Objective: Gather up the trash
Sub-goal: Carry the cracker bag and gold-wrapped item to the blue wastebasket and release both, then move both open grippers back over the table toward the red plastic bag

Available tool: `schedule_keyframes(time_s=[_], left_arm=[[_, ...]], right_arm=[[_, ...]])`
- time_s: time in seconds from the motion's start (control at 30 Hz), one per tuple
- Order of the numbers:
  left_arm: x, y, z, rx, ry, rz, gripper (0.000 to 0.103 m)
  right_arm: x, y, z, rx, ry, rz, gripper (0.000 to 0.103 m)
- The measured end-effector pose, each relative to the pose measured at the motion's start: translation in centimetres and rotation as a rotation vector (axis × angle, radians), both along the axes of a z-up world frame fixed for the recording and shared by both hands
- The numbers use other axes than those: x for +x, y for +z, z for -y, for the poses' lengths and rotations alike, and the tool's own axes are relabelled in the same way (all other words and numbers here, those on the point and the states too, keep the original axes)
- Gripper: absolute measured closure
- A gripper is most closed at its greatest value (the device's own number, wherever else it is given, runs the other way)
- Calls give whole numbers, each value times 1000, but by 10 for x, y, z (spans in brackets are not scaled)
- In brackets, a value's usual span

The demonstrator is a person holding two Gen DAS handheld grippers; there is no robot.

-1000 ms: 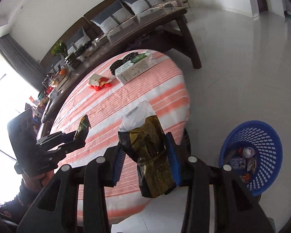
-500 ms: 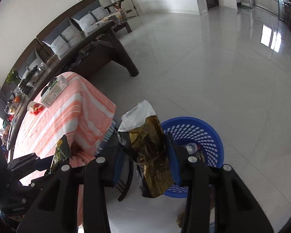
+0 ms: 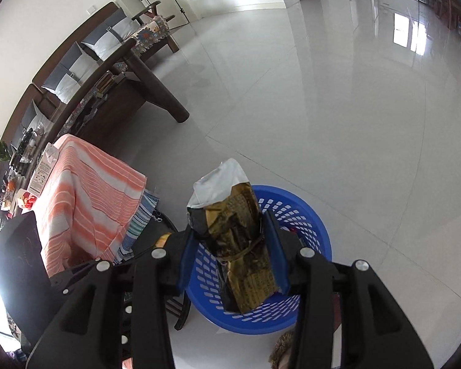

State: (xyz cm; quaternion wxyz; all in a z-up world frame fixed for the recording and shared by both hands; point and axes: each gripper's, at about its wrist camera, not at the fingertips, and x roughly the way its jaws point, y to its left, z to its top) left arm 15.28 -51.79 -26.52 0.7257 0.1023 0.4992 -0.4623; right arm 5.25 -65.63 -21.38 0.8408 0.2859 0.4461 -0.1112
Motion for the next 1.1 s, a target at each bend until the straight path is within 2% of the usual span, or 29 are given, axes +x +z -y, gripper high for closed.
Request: schedule_keyframes(time_s=[0.03,0.07,0.1,0.17,0.23,0.3,0.37,0.43,0.53,0.7,0.83,0.97,1.1], left_arm=[[2,-3,0,0,23,6,22],[5,-5,0,7,40,1,22],[3,-5,0,13,50,-12,22],[1,5,-8,-1,62,-20,22],[-5,24,-23,-22,57,17,19],[-16,50,-42,-56,64,67,10],[-27,75,-75,-107,78,108,6],[-33,91,-111,-139,104,135,5],[-38,105,-166,-107,162,171,5],[-25,109,-274,18,313,256,5],[-5,108,-373,96,479,266,5],[10,105,-456,156,611,268,5],[25,102,-508,116,709,210,5]], right_arm=[[0,0,1,2,-7,0,40],[-2,3,3,-13,-24,4,28],[-4,7,5,-28,-41,16,22],[-9,17,8,-49,-80,44,17],[-15,29,8,-94,-111,86,15],[-18,41,0,-157,-119,119,10],[-19,50,-14,-216,-108,148,6],[-16,57,-35,-275,-78,160,5],[-6,64,-81,-383,15,162,5],[4,68,-179,-534,228,211,5],[12,60,-260,-472,365,227,5],[34,61,-336,-428,510,203,5],[72,64,-391,-453,607,161,5]])
